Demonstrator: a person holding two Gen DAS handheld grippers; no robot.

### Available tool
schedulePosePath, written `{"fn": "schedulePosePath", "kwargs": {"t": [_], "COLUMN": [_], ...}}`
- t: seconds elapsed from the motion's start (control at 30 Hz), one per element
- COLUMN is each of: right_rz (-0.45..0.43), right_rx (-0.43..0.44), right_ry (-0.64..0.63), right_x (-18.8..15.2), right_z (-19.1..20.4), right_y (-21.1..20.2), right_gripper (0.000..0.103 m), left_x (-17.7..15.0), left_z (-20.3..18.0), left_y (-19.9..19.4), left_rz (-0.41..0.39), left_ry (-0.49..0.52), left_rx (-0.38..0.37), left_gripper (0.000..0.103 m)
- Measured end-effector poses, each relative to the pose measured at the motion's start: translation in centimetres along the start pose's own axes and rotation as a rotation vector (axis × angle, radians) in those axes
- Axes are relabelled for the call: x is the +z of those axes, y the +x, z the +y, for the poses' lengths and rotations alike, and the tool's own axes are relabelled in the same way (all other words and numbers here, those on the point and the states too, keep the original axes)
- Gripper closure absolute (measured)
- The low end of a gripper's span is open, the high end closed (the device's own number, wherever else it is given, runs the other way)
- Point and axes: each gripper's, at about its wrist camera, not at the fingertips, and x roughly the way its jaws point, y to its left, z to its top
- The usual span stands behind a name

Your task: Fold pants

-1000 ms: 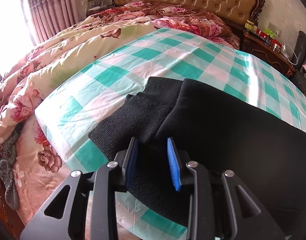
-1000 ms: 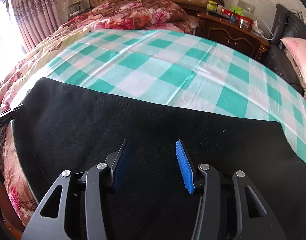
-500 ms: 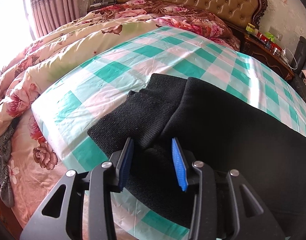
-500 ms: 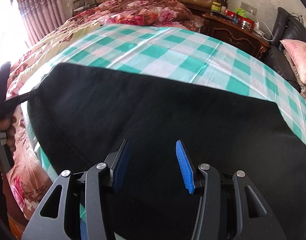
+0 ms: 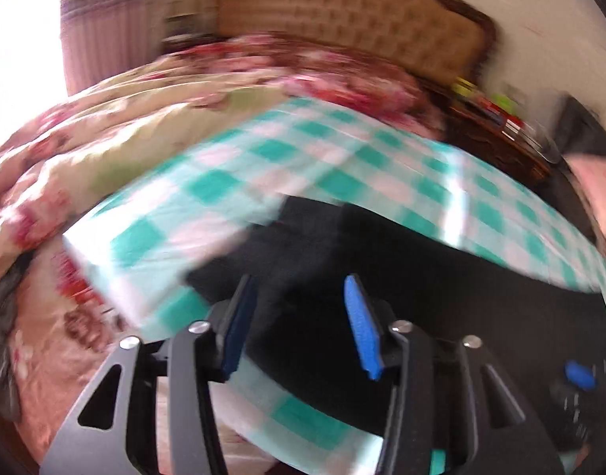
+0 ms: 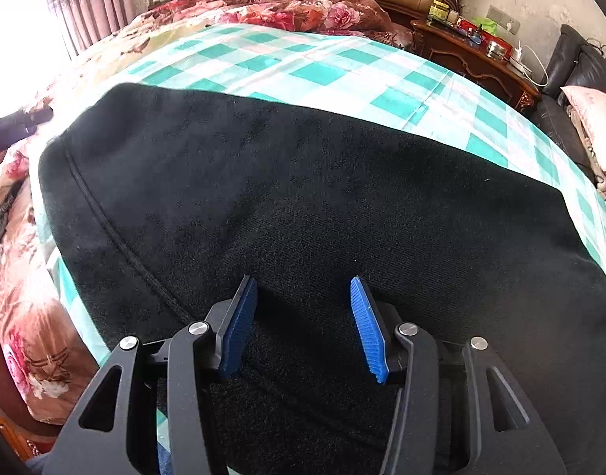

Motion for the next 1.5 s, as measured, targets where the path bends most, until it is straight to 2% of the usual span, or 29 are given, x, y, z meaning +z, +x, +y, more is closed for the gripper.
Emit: {"fn": "schedulePosePath", "kwargs": {"t": [0.03,0.1,0.13,0.2,0.3,0.33,0.37,0.43,0.5,0.53,0.6,0.63,0.7,0.8,0.83,0.93,0.97,1.0,1.03,1.1,1.13,1.2,1.27,1.3,1.37,1.4,1.43,1.47,1.5], "right_rz": [-0.030,-0.094,-0.133,-0.193,-0.228,-0.231,-0.231,-0.217,-0.120,-0.077,-0.078,-0.081,-0.092,-0.095,-0.090,-0.068,-0.059,-0.059,-0.070,-0.119,-0.136,-0.159,-0.186,-0.197,-0.208,-0.209,-0.211,-0.217,-0.216], "right_rx": [0.055,0.053,0.021,-0.063,-0.204,-0.252,-0.343,-0.440,-0.532,-0.557,-0.528,-0.532,-0.534,-0.530,-0.528,-0.556,-0.581,-0.602,-0.621,-0.623,-0.607,-0.542,-0.489,-0.460,-0.381,-0.340,-0.318,-0.274,-0.239], "right_ry": [0.019,0.018,0.016,0.078,0.293,0.359,0.432,0.486,0.548,0.583,0.615,0.611,0.618,0.661,0.675,0.675,0.669,0.664,0.655,0.615,0.593,0.518,0.427,0.387,0.300,0.244,0.214,0.158,0.125], "right_x": [-0.3,-1.1,-1.7,-3.1,-6.5,-7.8,-9.9,-12.5,-15.5,-16.8,-19.2,-19.6,-20.0,-20.6,-20.7,-19.7,-19.2,-18.9,-18.4,-16.9,-16.0,-13.4,-10.4,-9.2,-6.2,-4.5,-3.6,-2.3,-1.3], "right_z": [-0.8,-2.3,-3.8,-8.0,-17.8,-20.9,-25.1,-29.5,-33.9,-35.4,-37.0,-37.0,-36.8,-37.2,-37.1,-37.2,-37.1,-36.8,-36.2,-34.7,-33.9,-31.7,-28.8,-27.5,-24.5,-22.5,-21.4,-19.3,-17.8], "right_y": [-1.5,-4.1,-5.9,-8.7,-12.3,-13.2,-14.4,-15.3,-14.7,-14.4,-14.2,-14.2,-14.2,-14.3,-14.4,-14.4,-14.7,-15.2,-15.8,-17.2,-17.6,-17.5,-16.8,-16.3,-14.7,-13.6,-13.1,-12.1,-11.3], "right_gripper": [0.055,0.055,0.055,0.054,0.052,0.052,0.052,0.052,0.052,0.052,0.040,0.036,0.035,0.031,0.031,0.030,0.030,0.030,0.030,0.030,0.030,0.030,0.030,0.030,0.030,0.030,0.031,0.031,0.031], "left_x": [-0.7,-1.9,-2.5,-2.8,-2.7,-2.6,-2.6,-2.5,-2.3,-2.1,-1.8,-1.5,-1.1,-0.8,-0.8,-1.2,-1.4,-1.6,-1.9,-2.0,-2.0,-1.8,-0.9,-0.3,1.0,1.6,2.3,2.5,2.4], "left_z": [-1.2,-2.3,-2.2,-2.4,-3.0,-2.9,-2.6,-2.0,-1.8,-1.6,-0.9,-0.2,1.6,3.2,3.7,6.2,6.5,6.7,6.9,7.1,7.4,7.8,7.1,6.4,4.4,3.5,2.5,2.3,3.2], "left_y": [0.6,2.7,4.0,4.3,4.5,4.5,4.5,4.5,4.4,4.2,3.1,2.4,1.3,-0.3,-0.6,-0.5,-0.2,0.0,0.4,1.1,1.8,2.3,2.4,2.3,1.5,0.6,-1.1,-1.7,-0.9], "left_rz": [0.028,0.105,0.133,0.113,0.118,0.121,0.122,0.122,0.124,0.122,0.102,0.086,0.073,0.036,0.027,0.050,0.061,0.071,0.080,0.091,0.108,0.111,0.103,0.108,0.069,0.028,-0.050,-0.084,-0.052], "left_ry": [0.050,0.102,0.100,0.118,0.154,0.138,0.117,0.067,0.045,0.030,-0.021,-0.056,-0.139,-0.179,-0.202,-0.333,-0.350,-0.359,-0.367,-0.384,-0.403,-0.428,-0.374,-0.326,-0.206,-0.151,-0.091,-0.077,-0.131], "left_rx": [-0.023,0.006,0.036,0.046,0.069,0.061,0.051,0.028,0.022,0.015,-0.008,-0.008,-0.021,0.057,0.053,-0.027,-0.024,-0.033,-0.061,-0.104,-0.133,-0.142,-0.116,-0.088,-0.055,-0.048,-0.060,-0.062,-0.055], "left_gripper": [0.061,0.061,0.066,0.066,0.066,0.066,0.066,0.066,0.066,0.066,0.064,0.060,0.060,0.056,0.056,0.057,0.060,0.073,0.075,0.074,0.066,0.065,0.082,0.084,0.087,0.088,0.088,0.088,0.088]}}
